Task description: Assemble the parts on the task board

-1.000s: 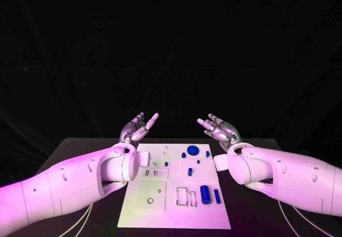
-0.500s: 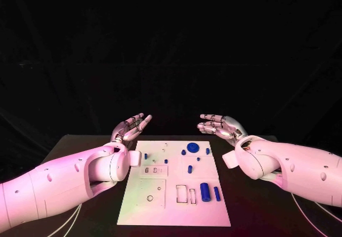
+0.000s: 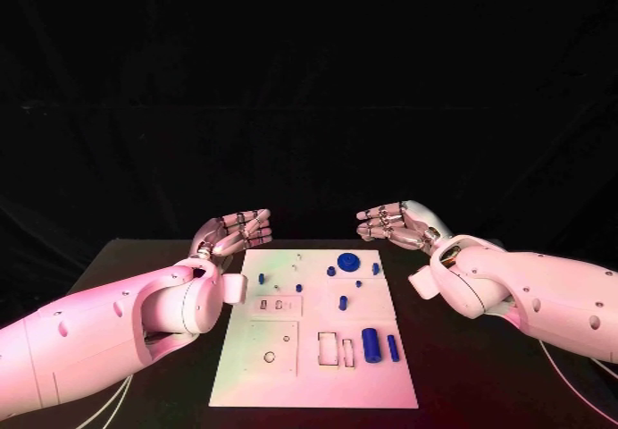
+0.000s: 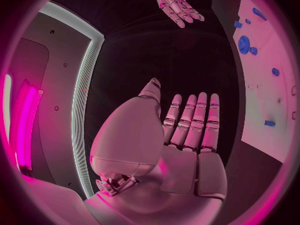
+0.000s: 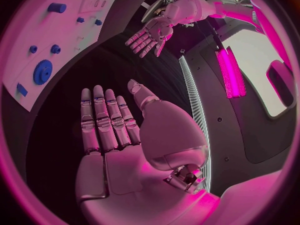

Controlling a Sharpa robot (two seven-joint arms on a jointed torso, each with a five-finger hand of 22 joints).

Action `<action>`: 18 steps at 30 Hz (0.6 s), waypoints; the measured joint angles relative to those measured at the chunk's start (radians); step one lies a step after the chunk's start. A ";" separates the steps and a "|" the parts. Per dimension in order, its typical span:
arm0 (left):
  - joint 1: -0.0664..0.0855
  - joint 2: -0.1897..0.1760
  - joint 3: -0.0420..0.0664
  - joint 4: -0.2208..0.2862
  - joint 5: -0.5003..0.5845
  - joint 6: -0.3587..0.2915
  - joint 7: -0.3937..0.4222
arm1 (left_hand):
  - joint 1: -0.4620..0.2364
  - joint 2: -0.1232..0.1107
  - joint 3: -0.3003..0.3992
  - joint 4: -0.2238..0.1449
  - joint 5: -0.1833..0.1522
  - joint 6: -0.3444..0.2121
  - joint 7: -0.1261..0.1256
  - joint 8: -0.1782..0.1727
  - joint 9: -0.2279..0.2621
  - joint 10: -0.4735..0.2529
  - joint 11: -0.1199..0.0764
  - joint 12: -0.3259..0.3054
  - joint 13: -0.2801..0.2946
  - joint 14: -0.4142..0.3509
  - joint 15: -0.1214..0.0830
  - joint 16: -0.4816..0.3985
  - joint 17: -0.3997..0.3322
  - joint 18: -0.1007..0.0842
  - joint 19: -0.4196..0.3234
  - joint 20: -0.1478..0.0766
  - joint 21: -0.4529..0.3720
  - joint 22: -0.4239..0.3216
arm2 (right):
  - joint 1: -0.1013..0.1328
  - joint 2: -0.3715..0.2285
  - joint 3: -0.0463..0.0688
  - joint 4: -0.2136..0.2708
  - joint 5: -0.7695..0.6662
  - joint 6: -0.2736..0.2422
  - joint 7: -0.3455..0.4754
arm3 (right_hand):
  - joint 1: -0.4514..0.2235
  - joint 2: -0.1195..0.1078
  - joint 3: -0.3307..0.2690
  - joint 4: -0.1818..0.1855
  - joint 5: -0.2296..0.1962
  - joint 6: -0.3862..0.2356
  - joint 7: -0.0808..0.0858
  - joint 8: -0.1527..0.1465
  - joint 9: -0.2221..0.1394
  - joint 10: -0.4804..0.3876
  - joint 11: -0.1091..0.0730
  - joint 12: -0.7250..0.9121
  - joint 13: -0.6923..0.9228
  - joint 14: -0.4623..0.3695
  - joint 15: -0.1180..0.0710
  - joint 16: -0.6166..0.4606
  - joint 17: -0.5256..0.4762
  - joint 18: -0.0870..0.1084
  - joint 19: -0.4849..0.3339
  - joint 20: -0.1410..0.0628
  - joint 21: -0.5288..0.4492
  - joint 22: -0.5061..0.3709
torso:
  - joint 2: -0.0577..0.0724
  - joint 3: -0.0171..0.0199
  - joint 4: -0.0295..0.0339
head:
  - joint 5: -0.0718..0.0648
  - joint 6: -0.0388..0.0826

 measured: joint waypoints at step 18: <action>0.051 -0.079 0.003 0.138 -0.129 0.063 -0.054 | 0.092 -0.024 -0.028 -0.075 0.000 0.134 -0.018 0.019 0.000 0.248 -0.078 0.043 0.015 0.268 -0.090 0.057 0.070 0.033 0.246 -0.064 0.122 0.030 | 0.070 0.067 0.003 -0.018 -0.695 0.082 -0.288 | -0.002 -0.093 0.070 -0.034 -0.014 0.206 -0.058 0.000 0.008 0.268 -0.107 -0.016 0.025 0.439 -0.144 0.148 0.156 0.000 0.358 -0.151 0.343 0.173 | 0.087 -0.0054 0.0141 | -0.025 0.015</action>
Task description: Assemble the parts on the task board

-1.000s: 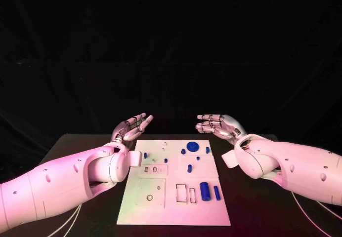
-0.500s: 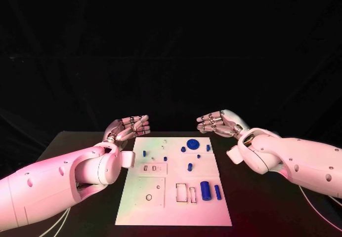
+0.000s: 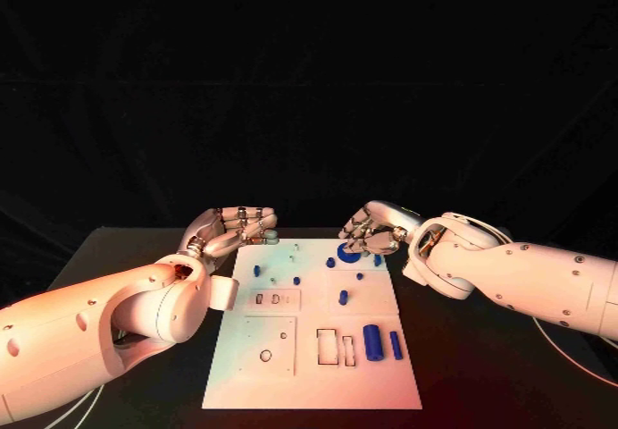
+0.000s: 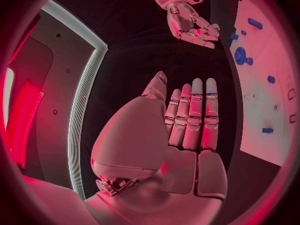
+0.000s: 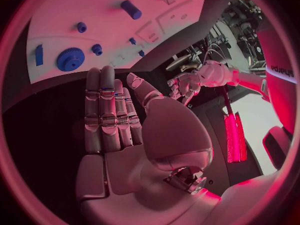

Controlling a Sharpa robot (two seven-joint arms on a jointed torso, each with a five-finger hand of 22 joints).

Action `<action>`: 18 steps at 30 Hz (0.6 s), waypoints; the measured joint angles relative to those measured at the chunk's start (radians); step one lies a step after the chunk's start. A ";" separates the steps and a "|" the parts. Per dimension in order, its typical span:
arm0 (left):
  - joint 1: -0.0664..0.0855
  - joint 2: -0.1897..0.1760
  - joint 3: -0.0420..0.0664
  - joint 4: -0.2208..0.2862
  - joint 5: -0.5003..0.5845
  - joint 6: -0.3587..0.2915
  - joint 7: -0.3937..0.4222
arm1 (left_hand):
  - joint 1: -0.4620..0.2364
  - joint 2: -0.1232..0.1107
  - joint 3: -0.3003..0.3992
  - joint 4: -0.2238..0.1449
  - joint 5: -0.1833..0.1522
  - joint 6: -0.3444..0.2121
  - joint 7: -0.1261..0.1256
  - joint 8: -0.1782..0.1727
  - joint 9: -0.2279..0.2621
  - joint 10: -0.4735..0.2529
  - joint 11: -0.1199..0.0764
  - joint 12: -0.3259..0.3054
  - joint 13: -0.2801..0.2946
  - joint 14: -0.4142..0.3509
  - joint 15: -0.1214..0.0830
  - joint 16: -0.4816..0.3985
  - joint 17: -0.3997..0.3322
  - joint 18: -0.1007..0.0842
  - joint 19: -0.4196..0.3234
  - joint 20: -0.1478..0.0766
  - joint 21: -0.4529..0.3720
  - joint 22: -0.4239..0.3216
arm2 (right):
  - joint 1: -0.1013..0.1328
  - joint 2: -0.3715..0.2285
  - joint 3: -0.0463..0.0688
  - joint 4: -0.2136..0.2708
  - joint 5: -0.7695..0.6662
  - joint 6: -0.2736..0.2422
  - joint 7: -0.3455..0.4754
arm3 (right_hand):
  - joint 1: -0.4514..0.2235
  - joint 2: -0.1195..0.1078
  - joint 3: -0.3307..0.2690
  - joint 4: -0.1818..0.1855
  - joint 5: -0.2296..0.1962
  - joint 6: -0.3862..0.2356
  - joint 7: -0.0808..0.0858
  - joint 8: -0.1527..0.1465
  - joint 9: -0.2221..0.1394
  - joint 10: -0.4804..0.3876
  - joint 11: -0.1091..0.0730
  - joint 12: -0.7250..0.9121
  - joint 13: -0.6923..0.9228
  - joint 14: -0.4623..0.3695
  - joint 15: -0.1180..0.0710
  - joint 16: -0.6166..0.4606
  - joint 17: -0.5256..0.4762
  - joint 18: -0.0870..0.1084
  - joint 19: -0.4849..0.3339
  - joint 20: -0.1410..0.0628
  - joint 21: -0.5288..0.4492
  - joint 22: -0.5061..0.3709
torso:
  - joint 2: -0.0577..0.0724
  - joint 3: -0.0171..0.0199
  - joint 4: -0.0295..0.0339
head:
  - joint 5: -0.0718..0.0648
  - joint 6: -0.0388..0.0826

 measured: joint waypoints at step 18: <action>0.031 -0.059 0.001 0.098 -0.004 0.040 -0.011 | -0.027 -0.013 -0.035 0.012 -0.004 -0.006 0.006 -0.016 -0.002 -0.002 0.009 -0.025 -0.004 0.009 0.002 -0.012 0.014 0.000 0.039 -0.018 0.027 0.007 | 0.014 0.083 0.000 -0.046 -0.353 0.066 -0.167 | -0.003 -0.062 0.068 0.085 -0.008 -0.006 -0.009 -0.025 0.001 -0.083 0.004 -0.015 0.021 0.014 -0.013 0.502 0.414 -0.047 0.195 -0.019 0.582 0.679 | 0.054 -0.0084 0.0172 | -0.021 0.022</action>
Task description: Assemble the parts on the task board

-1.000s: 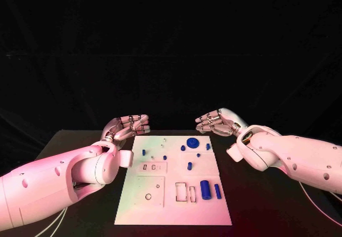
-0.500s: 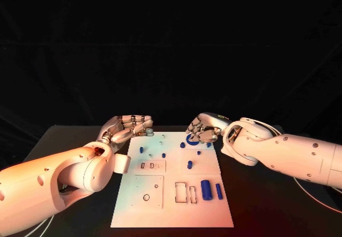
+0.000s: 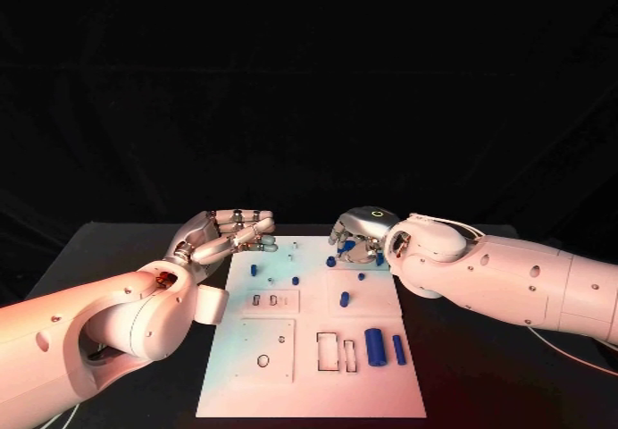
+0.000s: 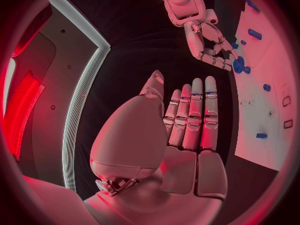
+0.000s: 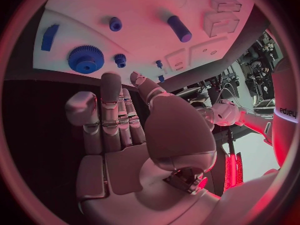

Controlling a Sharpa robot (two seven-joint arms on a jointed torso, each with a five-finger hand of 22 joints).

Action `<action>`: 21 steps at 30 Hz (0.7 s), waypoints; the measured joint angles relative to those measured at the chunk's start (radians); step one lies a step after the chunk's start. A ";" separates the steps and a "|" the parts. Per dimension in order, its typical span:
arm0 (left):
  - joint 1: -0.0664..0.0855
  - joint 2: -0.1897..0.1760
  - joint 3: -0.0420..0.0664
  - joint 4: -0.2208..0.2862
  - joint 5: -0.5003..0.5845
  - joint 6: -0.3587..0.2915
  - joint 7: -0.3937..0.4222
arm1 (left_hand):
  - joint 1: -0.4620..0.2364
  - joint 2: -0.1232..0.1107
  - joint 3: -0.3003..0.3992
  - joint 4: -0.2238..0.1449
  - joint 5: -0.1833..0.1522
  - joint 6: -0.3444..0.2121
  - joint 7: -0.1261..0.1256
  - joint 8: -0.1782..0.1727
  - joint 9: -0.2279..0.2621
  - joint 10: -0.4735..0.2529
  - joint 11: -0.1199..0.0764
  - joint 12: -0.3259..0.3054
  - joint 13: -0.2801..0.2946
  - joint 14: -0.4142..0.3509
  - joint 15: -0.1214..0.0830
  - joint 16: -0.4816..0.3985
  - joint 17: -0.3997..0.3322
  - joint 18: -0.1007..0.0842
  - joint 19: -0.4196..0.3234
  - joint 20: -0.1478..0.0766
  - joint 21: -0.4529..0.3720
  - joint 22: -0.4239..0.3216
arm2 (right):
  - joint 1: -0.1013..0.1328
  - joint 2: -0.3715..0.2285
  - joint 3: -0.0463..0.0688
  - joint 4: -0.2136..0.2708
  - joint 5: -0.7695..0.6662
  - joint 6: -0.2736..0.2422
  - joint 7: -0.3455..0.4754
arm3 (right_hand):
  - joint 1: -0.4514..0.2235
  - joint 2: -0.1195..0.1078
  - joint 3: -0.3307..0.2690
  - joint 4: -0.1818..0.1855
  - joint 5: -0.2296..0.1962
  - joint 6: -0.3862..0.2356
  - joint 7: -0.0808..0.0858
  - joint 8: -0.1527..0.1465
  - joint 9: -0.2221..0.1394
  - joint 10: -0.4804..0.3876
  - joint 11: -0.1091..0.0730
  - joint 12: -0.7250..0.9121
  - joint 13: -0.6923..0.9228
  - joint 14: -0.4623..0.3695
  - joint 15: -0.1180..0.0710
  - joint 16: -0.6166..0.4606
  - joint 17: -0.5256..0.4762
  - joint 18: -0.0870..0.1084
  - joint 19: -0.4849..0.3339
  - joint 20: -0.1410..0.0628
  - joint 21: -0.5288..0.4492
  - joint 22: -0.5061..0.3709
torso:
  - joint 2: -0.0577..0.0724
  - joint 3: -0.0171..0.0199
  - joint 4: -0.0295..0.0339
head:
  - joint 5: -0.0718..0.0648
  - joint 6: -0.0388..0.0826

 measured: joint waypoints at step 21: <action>0.015 -0.027 0.000 0.030 0.013 0.012 -0.001 | -0.004 0.004 -0.010 0.003 0.000 -0.007 0.007 -0.004 0.000 -0.004 0.003 -0.007 -0.001 -0.004 0.004 -0.004 0.004 0.000 0.007 0.000 0.004 0.003 | -0.004 0.052 -0.001 -0.062 -0.071 0.054 -0.023 | 0.018 -0.018 0.034 0.039 0.004 0.000 0.000 0.000 0.003 -0.019 0.005 0.000 0.009 0.000 0.000 0.271 0.247 -0.031 0.055 0.006 0.162 0.238 | 0.028 -0.0086 0.0181 | -0.009 -0.003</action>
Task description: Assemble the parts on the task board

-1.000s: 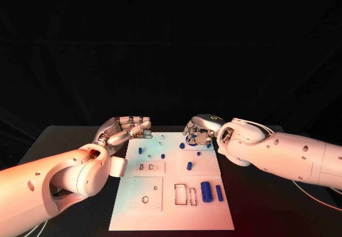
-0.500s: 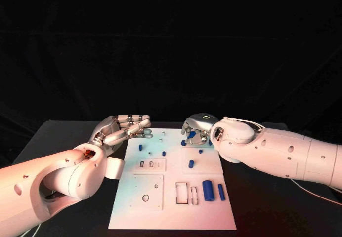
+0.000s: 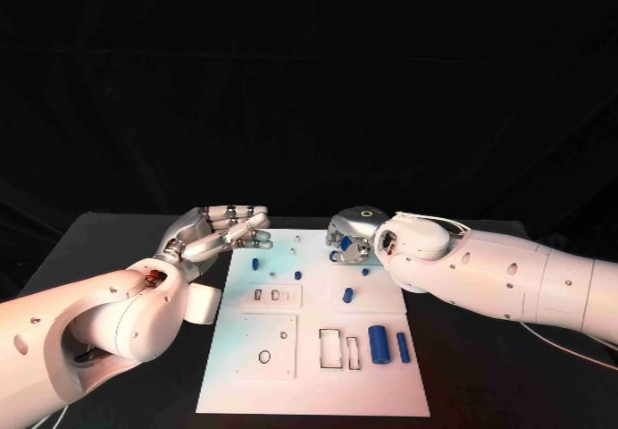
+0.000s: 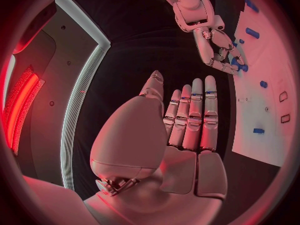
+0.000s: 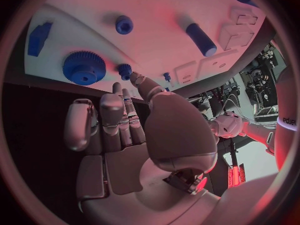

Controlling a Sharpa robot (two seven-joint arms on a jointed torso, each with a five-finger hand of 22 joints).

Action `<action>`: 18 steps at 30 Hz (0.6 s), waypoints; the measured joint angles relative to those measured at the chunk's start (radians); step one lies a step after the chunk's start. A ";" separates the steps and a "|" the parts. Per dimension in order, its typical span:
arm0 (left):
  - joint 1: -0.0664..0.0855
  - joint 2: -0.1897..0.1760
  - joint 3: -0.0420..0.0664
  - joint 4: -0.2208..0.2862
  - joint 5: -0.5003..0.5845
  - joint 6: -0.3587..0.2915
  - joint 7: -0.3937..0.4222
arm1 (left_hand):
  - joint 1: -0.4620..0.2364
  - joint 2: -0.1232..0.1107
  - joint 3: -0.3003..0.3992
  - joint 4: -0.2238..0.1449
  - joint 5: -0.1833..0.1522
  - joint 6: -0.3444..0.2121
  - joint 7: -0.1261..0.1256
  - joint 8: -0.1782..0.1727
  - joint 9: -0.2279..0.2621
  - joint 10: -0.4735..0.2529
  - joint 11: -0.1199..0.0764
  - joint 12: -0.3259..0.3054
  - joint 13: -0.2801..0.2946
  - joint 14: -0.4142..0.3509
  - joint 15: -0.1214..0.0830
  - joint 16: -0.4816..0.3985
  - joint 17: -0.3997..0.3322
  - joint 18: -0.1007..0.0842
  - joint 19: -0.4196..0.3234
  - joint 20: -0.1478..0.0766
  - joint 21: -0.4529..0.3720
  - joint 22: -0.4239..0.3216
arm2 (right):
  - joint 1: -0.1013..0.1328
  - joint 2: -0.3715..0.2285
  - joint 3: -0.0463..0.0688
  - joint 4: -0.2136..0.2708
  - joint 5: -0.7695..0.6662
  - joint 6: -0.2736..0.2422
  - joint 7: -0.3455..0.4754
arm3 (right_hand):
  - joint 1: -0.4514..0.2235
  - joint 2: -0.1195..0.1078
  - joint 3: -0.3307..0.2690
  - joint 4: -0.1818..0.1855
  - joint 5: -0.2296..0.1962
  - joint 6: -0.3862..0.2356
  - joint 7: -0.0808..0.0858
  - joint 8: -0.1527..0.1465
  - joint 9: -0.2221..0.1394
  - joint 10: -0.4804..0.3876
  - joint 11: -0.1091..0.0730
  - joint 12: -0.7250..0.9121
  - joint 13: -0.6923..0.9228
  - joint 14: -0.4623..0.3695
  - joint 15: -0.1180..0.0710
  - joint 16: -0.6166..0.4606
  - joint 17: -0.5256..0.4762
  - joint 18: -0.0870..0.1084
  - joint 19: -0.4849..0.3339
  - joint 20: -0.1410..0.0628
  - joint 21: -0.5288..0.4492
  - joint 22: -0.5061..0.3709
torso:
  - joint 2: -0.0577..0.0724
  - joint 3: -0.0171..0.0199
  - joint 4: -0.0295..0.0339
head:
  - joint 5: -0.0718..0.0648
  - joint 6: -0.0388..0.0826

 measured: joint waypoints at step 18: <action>0.004 -0.004 0.000 0.001 0.004 0.003 -0.005 | -0.004 0.004 0.000 0.000 0.000 0.000 0.000 -0.004 0.000 -0.004 0.003 -0.004 0.000 0.000 0.000 0.000 0.001 0.000 0.000 0.000 0.004 0.000 | -0.004 0.006 0.000 -0.018 -0.005 0.031 -0.001 | 0.004 -0.004 0.024 0.018 0.000 0.033 -0.003 0.010 0.007 0.027 -0.009 0.004 0.005 0.000 0.000 0.083 0.075 -0.015 0.041 -0.002 0.055 0.090 | 0.009 -0.0010 0.0031 | -0.001 -0.003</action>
